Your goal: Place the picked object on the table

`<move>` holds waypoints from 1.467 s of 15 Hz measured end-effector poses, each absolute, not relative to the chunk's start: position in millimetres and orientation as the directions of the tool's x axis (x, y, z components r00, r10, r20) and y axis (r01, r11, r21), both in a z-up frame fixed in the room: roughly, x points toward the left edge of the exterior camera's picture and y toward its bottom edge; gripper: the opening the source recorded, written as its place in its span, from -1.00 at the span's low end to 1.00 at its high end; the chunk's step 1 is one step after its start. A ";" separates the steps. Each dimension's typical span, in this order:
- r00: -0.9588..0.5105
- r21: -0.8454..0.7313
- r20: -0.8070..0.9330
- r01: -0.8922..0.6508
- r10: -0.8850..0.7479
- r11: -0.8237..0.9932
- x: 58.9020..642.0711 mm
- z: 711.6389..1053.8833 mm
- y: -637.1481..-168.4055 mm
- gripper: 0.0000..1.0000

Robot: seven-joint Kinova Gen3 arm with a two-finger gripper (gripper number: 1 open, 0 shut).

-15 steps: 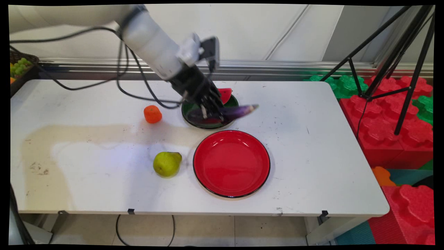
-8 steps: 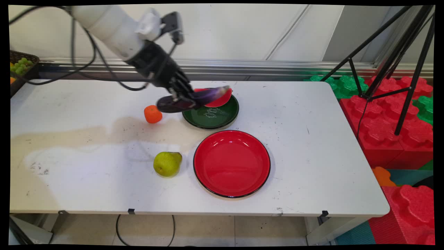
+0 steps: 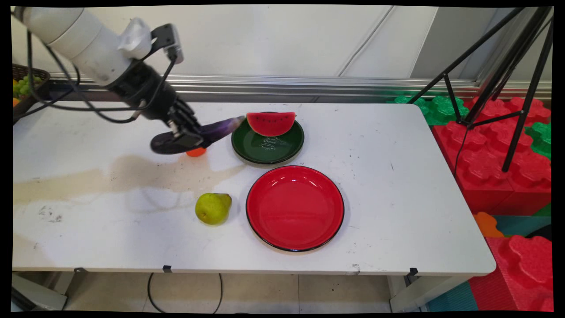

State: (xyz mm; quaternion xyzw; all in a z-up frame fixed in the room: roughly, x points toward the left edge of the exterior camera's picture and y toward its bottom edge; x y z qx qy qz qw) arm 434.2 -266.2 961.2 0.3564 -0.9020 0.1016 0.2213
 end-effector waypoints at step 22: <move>-0.582 -0.070 0.330 -0.800 -0.743 0.596 465.7 820.4 -262.8 -1.00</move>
